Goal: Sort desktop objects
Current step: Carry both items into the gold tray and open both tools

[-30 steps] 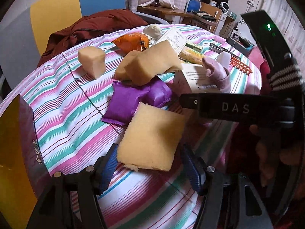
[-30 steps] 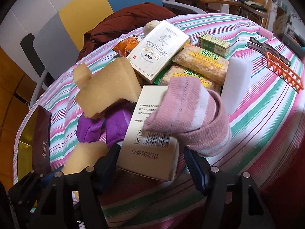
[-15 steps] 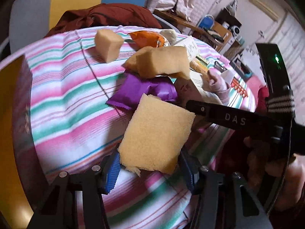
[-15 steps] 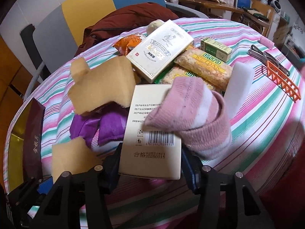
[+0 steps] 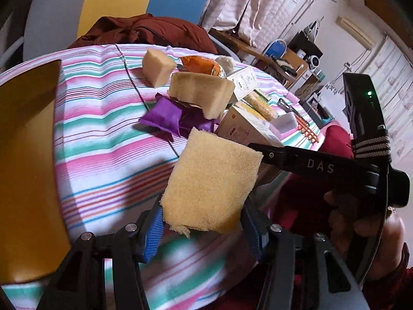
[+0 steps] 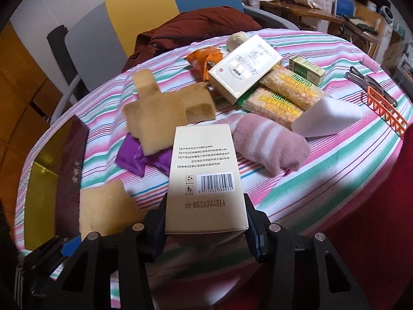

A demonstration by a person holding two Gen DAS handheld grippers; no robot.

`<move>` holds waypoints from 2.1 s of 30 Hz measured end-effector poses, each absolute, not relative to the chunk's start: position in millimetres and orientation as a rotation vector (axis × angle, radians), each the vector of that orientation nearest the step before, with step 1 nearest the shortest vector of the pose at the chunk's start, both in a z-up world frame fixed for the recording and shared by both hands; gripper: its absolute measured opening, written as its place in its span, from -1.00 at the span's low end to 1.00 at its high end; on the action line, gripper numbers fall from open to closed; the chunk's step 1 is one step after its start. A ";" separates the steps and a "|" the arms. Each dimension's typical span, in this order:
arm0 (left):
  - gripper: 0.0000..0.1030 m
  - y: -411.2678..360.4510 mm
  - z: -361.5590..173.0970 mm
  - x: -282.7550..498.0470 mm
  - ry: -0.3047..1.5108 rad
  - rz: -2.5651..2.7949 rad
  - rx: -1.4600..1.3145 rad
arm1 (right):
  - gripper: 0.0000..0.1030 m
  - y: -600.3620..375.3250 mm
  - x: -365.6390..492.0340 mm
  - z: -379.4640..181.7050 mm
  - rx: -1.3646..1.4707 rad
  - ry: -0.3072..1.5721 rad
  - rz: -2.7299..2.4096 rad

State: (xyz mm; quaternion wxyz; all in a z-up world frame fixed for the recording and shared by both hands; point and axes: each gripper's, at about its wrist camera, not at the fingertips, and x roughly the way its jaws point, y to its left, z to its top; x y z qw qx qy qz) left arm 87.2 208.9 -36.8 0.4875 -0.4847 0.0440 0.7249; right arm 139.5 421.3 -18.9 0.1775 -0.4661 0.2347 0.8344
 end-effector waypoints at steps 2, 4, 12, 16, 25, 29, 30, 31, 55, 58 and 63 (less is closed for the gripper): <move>0.07 198.9 -34.7 88.2 0.085 1.771 -1.175 | -0.02 417.8 141.3 -15.8 -1.331 0.701 2.374; 0.07 187.1 -31.8 88.1 0.047 1.774 -1.177 | -0.03 411.6 142.9 -13.7 -1.341 0.737 2.390; 0.07 145.5 -15.7 79.2 -0.050 1.834 -1.155 | -0.03 375.3 133.8 9.8 -1.352 0.708 2.498; 0.07 120.0 -7.7 67.9 -0.117 1.875 -1.144 | -0.03 358.2 123.4 23.5 -1.355 0.684 2.555; 0.07 64.8 0.9 23.6 -0.228 2.036 -1.172 | -0.03 298.3 64.2 43.1 -1.407 0.557 2.711; 0.07 35.0 -4.7 -11.6 -0.275 2.145 -1.216 | -0.03 266.3 25.4 38.2 -1.455 0.479 2.763; 0.07 31.5 -6.8 -17.1 -0.273 2.167 -1.224 | -0.03 257.4 14.4 35.3 -1.467 0.458 2.772; 0.07 26.8 -9.9 -26.2 -0.268 2.196 -1.241 | -0.03 249.3 4.0 31.5 -1.481 0.434 2.775; 0.22 -25.0 -33.5 -139.2 -0.320 2.460 -1.421 | 0.21 185.1 -111.8 -26.2 -1.702 0.651 2.800; 0.22 -30.1 -30.5 -131.1 -0.407 2.460 -1.416 | 0.01 179.7 -115.0 -30.2 -1.743 0.626 2.809; 0.22 -43.3 -22.1 -102.8 -0.473 2.531 -1.394 | -0.07 166.6 -126.8 -35.8 -1.773 0.577 2.824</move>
